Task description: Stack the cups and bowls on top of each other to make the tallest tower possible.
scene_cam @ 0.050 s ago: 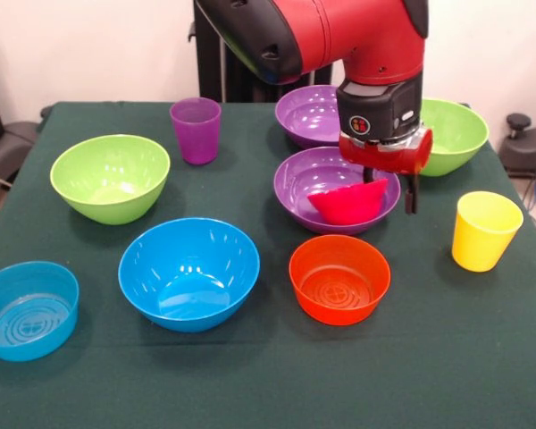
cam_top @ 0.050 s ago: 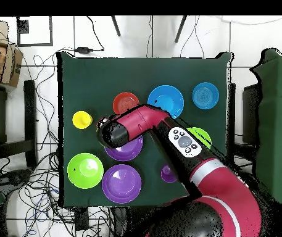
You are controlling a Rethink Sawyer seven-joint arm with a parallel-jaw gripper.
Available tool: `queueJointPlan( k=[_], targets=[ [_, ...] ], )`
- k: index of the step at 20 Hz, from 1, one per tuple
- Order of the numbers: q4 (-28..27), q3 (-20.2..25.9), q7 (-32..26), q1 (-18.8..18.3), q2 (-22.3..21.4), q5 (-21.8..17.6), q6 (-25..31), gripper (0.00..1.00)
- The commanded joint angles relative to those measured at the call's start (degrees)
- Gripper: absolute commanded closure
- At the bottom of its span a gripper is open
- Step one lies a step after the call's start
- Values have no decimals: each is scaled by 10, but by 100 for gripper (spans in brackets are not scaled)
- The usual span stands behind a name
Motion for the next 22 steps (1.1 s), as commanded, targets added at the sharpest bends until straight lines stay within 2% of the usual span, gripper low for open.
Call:
queueJointPlan(
  k=[1, 4, 8, 14, 19, 22],
  targets=[
    [-28, -7, 80, 15, -15, -1, 5, 100],
    [-30, -10, 89, 22, -28, 11, 25, 100],
    [-18, 1, 73, 27, -71, 42, 75, 100],
    [-15, 14, 65, 24, -108, 92, 106, 100],
    [-29, 9, 49, 25, -104, 99, 110, 100],
    [-36, 6, 35, 17, -84, 90, 96, 100]
  ],
)
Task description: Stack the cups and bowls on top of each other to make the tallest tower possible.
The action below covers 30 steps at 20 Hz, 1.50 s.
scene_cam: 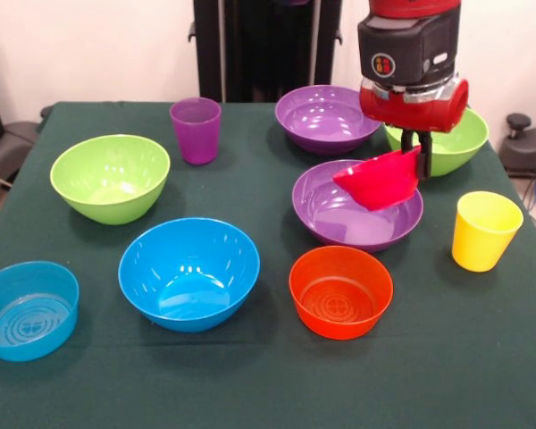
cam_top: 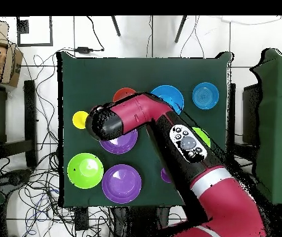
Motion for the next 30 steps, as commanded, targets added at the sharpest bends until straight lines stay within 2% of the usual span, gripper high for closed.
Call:
queueJointPlan(
  k=[1, 6, 16, 26, 30],
  targets=[
    [-33, -4, 32, 1, 19, -8, 45, 100],
    [-14, -7, 24, -16, 39, -31, 8, 100],
    [19, -37, 50, -23, 73, -103, -73, 100],
    [21, -34, 55, -26, 79, -112, -67, 100],
    [36, -30, 54, -34, 70, -113, -67, 100]
  ],
)
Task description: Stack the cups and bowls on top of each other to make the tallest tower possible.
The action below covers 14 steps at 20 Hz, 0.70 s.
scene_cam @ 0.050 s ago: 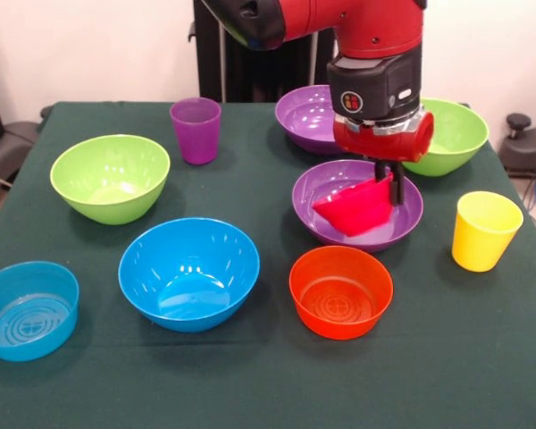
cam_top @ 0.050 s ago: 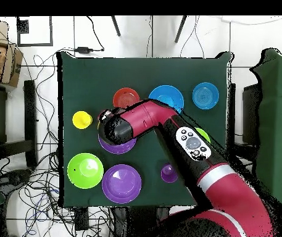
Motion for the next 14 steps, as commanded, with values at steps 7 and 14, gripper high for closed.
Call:
queueJointPlan(
  k=[7, 14],
  targets=[
    [82, -15, 70, -10, -57, -12, 20, 100],
    [107, -17, 78, -4, -93, 3, 45, 100]
  ],
)
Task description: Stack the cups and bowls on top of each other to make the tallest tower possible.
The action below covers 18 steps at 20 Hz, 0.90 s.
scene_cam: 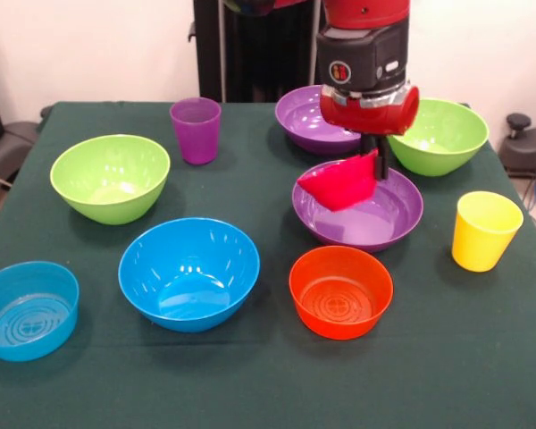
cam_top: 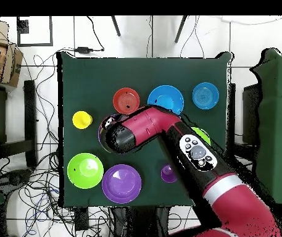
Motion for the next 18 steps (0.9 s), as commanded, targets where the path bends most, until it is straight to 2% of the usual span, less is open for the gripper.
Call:
queueJointPlan(
  k=[1, 9, 18],
  targets=[
    [55, -17, 78, 7, -40, 3, 44, 100],
    [59, -37, 99, 21, -18, -23, 14, 100],
    [52, -61, 112, 25, 28, -58, -33, 100]
  ],
)
